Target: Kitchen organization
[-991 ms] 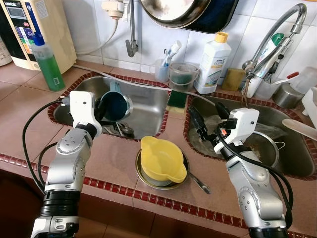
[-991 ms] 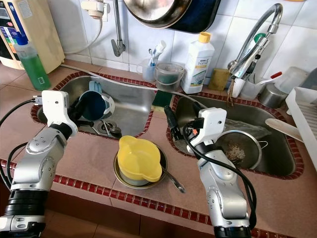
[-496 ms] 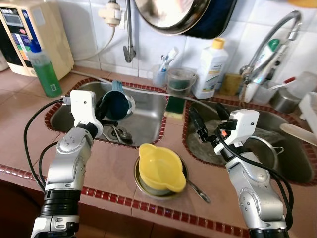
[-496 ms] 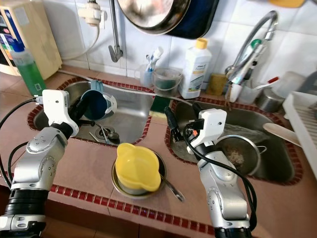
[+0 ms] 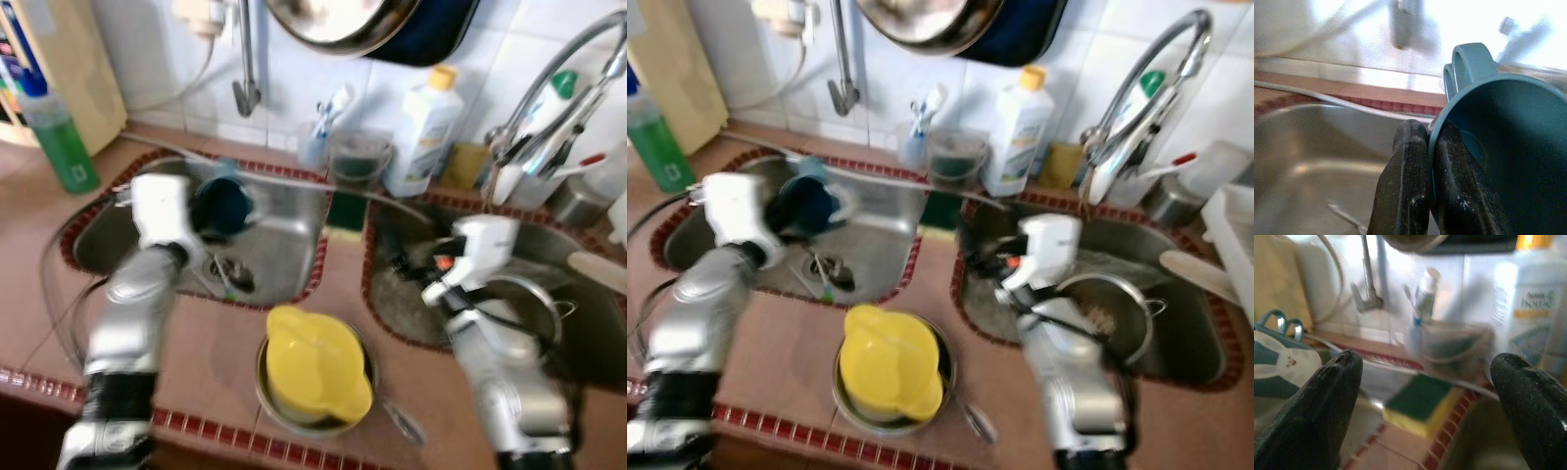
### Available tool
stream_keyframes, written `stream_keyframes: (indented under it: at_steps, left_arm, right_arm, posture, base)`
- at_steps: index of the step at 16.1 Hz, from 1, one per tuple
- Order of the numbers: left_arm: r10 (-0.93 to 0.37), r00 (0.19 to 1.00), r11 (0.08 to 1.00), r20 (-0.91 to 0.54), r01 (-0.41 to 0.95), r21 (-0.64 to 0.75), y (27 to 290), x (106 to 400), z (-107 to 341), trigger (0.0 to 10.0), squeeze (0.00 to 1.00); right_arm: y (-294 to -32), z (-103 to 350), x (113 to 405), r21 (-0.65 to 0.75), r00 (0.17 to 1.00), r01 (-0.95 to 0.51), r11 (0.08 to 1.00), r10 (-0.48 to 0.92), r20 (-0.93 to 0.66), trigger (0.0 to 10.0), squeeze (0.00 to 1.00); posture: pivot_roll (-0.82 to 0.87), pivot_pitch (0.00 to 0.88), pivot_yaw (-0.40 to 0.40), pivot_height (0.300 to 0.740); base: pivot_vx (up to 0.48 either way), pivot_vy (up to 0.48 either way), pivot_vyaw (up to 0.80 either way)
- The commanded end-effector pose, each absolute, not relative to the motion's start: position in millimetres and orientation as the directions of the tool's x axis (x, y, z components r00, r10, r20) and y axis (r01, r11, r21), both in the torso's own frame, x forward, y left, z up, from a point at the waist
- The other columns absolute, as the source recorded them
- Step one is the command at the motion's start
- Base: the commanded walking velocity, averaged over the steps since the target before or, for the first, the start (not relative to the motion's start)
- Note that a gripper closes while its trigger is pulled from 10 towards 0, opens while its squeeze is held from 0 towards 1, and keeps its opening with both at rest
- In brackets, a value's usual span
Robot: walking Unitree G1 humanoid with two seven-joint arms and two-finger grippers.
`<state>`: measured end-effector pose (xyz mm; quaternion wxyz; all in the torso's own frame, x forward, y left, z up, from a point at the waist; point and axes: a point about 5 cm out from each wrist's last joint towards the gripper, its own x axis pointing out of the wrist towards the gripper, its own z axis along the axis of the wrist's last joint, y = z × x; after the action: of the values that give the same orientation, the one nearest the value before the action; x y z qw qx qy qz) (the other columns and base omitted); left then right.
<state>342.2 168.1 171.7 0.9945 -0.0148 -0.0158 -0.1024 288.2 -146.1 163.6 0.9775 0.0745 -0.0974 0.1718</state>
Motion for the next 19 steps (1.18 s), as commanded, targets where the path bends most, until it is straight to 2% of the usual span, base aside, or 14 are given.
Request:
stream_keyframes:
  at_steps: [1,6,10,12,15,17,19]
  left_arm:
    - [-0.161,0.987,0.987,0.02,0.16,0.024,178,343,171,10.0,0.0]
    - [-0.201,0.977,0.969,-0.068,0.208,0.134,175,354,164,10.0,0.0]
    - [-0.216,0.973,0.955,-0.085,0.229,0.19,172,369,167,10.0,0.0]
    - [-0.209,0.972,0.954,-0.112,0.227,0.196,172,379,166,10.0,0.0]
    - [-0.196,0.972,0.949,-0.126,0.221,0.224,173,389,168,10.0,0.0]
    - [-0.199,0.969,0.932,-0.148,0.234,0.276,170,394,167,10.0,0.0]
    - [-0.199,0.969,0.932,-0.148,0.234,0.276,170,394,167,10.0,0.0]
  right_arm:
    - [-142,168,288,0.108,0.914,-0.364,0.925,0.333,0.233,10.0,0.0]
    - [-146,163,287,0.118,0.929,-0.338,0.934,0.312,0.197,10.0,0.0]
    - [-151,157,286,0.139,0.947,-0.312,0.94,0.296,0.121,10.0,0.0]
    - [-152,151,281,0.147,0.951,-0.308,0.94,0.302,0.064,10.0,0.0]
    - [-153,149,270,0.085,0.942,-0.334,0.939,0.33,0.052,10.0,0.0]
    - [-155,148,258,0.083,0.93,-0.367,0.926,0.366,0.034,10.0,0.0]
    - [-155,148,258,0.083,0.93,-0.367,0.926,0.366,0.034,10.0,0.0]
  posture:
    - [-0.05,0.0,-0.053,0.74]
    - [-0.06,0.0,-0.048,0.74]
    - [-0.08,0.0,-0.037,0.74]
    - [-0.09,0.0,-0.034,0.74]
    - [-0.12,0.018,-0.02,0.74]
    - [-0.14,0.036,-0.014,0.74]
    - [-0.14,0.036,-0.014,0.74]
  base:
    - [0.0,0.0,0.0]
    - [0.0,0.0,0.0]
    - [0.0,0.0,0.0]
    - [0.0,0.0,0.0]
    - [0.0,0.0,0.0]
    - [0.0,0.0,0.0]
    - [0.0,0.0,0.0]
